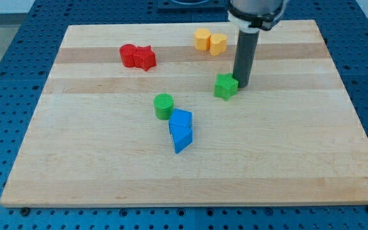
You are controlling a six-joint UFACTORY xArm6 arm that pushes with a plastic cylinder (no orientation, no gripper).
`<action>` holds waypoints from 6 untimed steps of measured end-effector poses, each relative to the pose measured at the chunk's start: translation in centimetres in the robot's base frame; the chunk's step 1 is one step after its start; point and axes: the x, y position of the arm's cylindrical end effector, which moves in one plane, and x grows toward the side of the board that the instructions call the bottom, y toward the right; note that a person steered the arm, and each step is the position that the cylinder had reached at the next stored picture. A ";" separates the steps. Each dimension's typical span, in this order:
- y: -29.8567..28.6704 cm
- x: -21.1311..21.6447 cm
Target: Push the green circle closer to the green star
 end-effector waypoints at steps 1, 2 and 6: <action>0.2 1.0; 2.4 -1.0; -8.6 -4.1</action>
